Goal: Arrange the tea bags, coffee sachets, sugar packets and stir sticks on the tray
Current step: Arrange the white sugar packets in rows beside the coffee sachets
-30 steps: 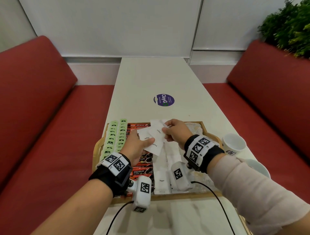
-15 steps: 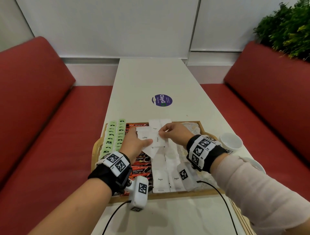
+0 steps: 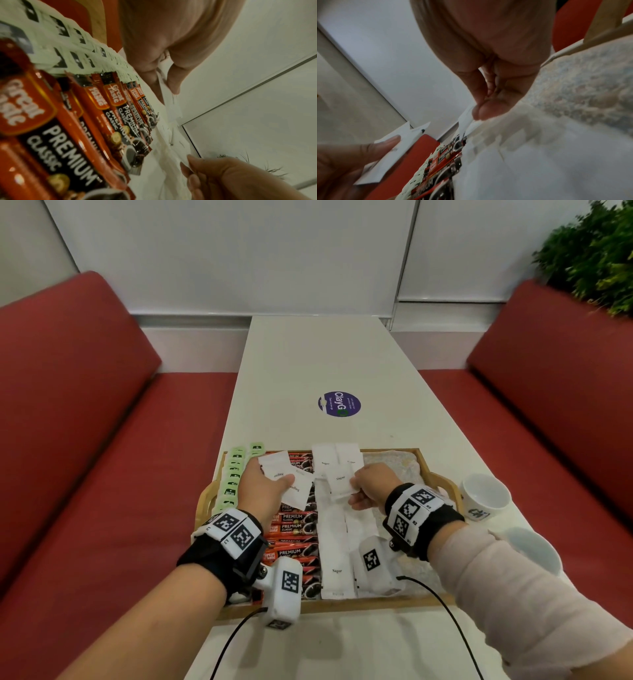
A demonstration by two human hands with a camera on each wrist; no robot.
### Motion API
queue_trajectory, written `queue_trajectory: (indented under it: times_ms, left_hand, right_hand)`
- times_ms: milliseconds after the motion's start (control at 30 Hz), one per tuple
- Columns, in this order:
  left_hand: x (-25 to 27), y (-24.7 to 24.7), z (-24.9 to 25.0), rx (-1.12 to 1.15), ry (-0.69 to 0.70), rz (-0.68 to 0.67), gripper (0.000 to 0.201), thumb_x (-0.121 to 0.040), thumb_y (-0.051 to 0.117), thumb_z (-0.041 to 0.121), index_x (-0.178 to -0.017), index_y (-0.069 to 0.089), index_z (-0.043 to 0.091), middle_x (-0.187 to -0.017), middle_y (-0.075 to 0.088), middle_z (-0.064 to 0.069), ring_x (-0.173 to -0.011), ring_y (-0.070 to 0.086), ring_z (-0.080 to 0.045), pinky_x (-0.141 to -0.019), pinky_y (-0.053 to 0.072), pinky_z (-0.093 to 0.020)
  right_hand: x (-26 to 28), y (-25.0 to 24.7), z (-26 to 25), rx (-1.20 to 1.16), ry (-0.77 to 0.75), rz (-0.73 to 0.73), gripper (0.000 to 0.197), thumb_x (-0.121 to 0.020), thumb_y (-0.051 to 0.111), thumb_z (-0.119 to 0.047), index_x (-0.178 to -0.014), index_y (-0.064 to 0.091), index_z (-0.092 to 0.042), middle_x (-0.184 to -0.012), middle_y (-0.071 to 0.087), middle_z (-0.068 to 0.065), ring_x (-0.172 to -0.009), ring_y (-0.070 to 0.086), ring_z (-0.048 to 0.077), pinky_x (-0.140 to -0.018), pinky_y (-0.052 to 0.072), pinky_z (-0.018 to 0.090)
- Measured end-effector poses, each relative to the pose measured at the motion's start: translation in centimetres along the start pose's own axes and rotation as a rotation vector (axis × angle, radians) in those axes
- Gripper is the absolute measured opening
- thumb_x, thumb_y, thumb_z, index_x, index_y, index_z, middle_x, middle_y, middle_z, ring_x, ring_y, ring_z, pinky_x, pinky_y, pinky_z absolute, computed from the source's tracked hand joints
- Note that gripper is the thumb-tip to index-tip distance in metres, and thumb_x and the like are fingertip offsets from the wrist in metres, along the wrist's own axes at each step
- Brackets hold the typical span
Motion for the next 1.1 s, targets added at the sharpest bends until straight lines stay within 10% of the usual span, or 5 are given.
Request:
queue_trajectory:
  times_ms: [200, 533, 700, 800, 1100]
  left_hand:
    - [-0.2, -0.1, -0.2, 0.048, -0.017, -0.001, 0.040, -0.081, 0.068, -0.002, -0.112, 0.051, 0.017, -0.109, 0.065, -0.008, -0.098, 0.065, -0.027, -0.086, 0.054, -0.050]
    - [-0.5, -0.1, -0.8, 0.066, -0.040, -0.010, 0.038, -0.081, 0.070, 0.000, -0.109, 0.051, 0.018, -0.109, 0.065, -0.009, -0.098, 0.065, -0.028, -0.085, 0.054, -0.051]
    - [-0.5, 0.2, -0.7, 0.092, -0.042, -0.007, 0.041, -0.082, 0.069, -0.001, -0.116, 0.052, 0.014, -0.110, 0.065, -0.008, -0.100, 0.065, -0.026, -0.087, 0.054, -0.050]
    - [-0.3, 0.5, -0.5, 0.095, -0.037, -0.004, 0.038, -0.082, 0.069, 0.000, -0.113, 0.053, 0.015, -0.110, 0.066, -0.007, -0.100, 0.065, -0.026, -0.088, 0.054, -0.049]
    - [1.3, 2.5, -0.4, 0.071, -0.006, -0.065, 0.025, -0.091, 0.059, 0.007, -0.115, 0.055, 0.012, -0.111, 0.065, -0.006, -0.101, 0.065, -0.026, -0.084, 0.055, -0.050]
  right_hand:
    - [-1.3, 1.3, 0.6, 0.125, -0.015, 0.036, 0.021, -0.091, 0.049, 0.001, -0.071, 0.048, -0.002, -0.058, 0.050, 0.011, -0.048, 0.048, 0.020, -0.043, 0.039, 0.026]
    - [-3.0, 2.1, 0.7, 0.413, -0.055, 0.125, 0.023, -0.087, 0.052, -0.006, -0.064, 0.049, -0.005, -0.055, 0.056, 0.008, -0.027, 0.045, 0.013, -0.033, 0.033, 0.015]
    - [-2.3, 1.8, 0.2, 0.582, -0.196, 0.198, 0.019, -0.087, 0.057, -0.015, -0.071, 0.051, -0.008, -0.065, 0.050, 0.002, -0.059, 0.051, 0.018, -0.052, 0.040, 0.023]
    - [-1.0, 1.9, 0.3, 0.387, -0.348, 0.123, 0.012, -0.091, 0.054, -0.017, -0.081, 0.055, -0.010, -0.079, 0.058, 0.004, -0.075, 0.055, 0.020, -0.067, 0.045, 0.028]
    - [1.7, 1.6, 0.6, 0.070, -0.350, -0.110, 0.009, -0.091, 0.060, -0.008, -0.082, 0.059, -0.012, -0.072, 0.061, 0.002, -0.053, 0.054, 0.011, -0.050, 0.043, 0.020]
Point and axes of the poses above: each hand's wrist, its own x-axis away from the middle knuckle, its own y-axis out of the palm, z = x × y, the point moved 2 cm from there along -x, towards the middle knuckle
